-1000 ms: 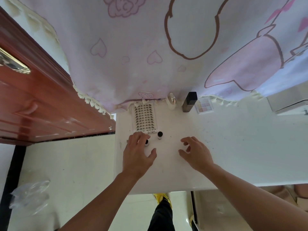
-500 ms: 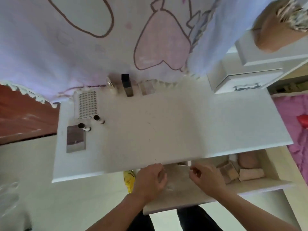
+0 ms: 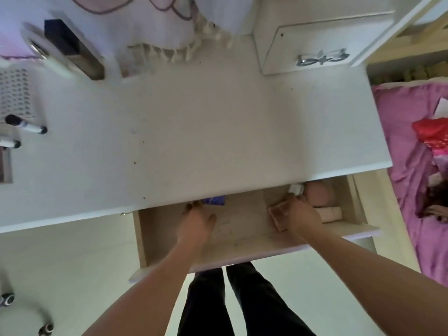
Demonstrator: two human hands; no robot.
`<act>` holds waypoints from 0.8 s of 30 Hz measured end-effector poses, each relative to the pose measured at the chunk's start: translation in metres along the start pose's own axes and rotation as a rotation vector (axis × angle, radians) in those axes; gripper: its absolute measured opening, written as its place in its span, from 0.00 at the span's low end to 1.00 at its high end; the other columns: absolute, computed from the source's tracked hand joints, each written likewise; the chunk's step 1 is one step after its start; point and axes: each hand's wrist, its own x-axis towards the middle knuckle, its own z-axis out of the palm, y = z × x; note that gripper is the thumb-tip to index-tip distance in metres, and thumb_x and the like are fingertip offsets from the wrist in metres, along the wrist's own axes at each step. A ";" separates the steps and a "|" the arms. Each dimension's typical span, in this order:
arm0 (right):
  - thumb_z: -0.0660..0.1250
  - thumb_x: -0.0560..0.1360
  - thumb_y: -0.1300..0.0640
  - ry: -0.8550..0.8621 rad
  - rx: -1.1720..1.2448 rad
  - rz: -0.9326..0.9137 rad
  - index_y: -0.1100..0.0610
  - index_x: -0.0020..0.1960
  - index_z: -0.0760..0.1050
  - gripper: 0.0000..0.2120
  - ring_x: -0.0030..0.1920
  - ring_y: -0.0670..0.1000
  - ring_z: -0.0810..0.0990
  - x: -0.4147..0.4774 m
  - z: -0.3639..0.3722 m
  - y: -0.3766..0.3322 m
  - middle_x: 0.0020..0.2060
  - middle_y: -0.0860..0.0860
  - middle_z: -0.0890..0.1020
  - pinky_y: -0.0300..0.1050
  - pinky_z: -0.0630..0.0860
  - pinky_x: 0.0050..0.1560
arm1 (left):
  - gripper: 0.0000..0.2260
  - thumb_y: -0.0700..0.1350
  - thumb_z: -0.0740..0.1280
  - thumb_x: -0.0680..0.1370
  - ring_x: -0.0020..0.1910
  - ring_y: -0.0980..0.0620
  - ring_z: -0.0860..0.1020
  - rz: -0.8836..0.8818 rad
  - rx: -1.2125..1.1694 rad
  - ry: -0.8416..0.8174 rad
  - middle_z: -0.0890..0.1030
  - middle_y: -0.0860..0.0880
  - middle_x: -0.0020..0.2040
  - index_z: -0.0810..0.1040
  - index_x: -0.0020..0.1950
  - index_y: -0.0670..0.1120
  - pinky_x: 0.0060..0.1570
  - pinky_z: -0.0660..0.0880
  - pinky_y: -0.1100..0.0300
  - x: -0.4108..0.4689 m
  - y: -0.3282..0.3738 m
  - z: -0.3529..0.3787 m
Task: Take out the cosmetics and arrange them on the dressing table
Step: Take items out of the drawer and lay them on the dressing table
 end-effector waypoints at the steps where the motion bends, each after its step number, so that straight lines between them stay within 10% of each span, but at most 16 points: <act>1: 0.66 0.74 0.41 0.020 0.020 0.009 0.55 0.66 0.65 0.27 0.60 0.62 0.74 0.004 0.003 -0.001 0.60 0.58 0.72 0.53 0.75 0.53 | 0.17 0.52 0.66 0.77 0.60 0.43 0.74 0.021 0.020 0.039 0.78 0.45 0.60 0.76 0.62 0.46 0.56 0.73 0.53 0.010 0.002 0.004; 4: 0.68 0.73 0.42 0.044 -0.055 -0.005 0.56 0.71 0.61 0.33 0.66 0.63 0.68 0.010 0.013 -0.005 0.64 0.60 0.67 0.55 0.75 0.53 | 0.20 0.58 0.59 0.77 0.54 0.44 0.81 0.188 0.202 0.152 0.84 0.46 0.53 0.84 0.53 0.46 0.52 0.77 0.54 0.032 0.013 0.009; 8: 0.66 0.73 0.37 0.099 -0.068 0.014 0.54 0.71 0.61 0.34 0.65 0.63 0.68 0.018 0.022 0.003 0.64 0.58 0.66 0.56 0.77 0.50 | 0.20 0.51 0.52 0.84 0.71 0.46 0.67 0.178 0.307 -0.182 0.68 0.45 0.73 0.67 0.74 0.47 0.69 0.62 0.52 0.053 0.028 0.017; 13: 0.66 0.73 0.36 0.066 -0.117 0.001 0.56 0.68 0.63 0.34 0.63 0.62 0.69 0.020 0.027 0.012 0.63 0.58 0.68 0.54 0.76 0.46 | 0.09 0.46 0.59 0.82 0.58 0.48 0.73 0.175 0.358 0.014 0.75 0.48 0.55 0.74 0.59 0.47 0.43 0.58 0.65 0.048 0.030 0.033; 22: 0.69 0.74 0.48 0.022 -0.114 -0.093 0.54 0.67 0.65 0.26 0.61 0.57 0.73 0.011 0.028 0.004 0.57 0.54 0.77 0.49 0.73 0.49 | 0.27 0.45 0.80 0.56 0.46 0.41 0.81 0.340 0.681 0.117 0.82 0.45 0.48 0.79 0.54 0.46 0.46 0.77 0.50 0.032 0.021 0.043; 24: 0.68 0.74 0.48 0.004 -0.057 -0.138 0.54 0.66 0.66 0.24 0.59 0.58 0.75 0.009 0.026 0.000 0.57 0.54 0.78 0.48 0.71 0.46 | 0.26 0.47 0.76 0.65 0.53 0.42 0.78 0.334 0.697 0.072 0.79 0.45 0.54 0.75 0.60 0.45 0.51 0.73 0.50 0.025 0.019 0.047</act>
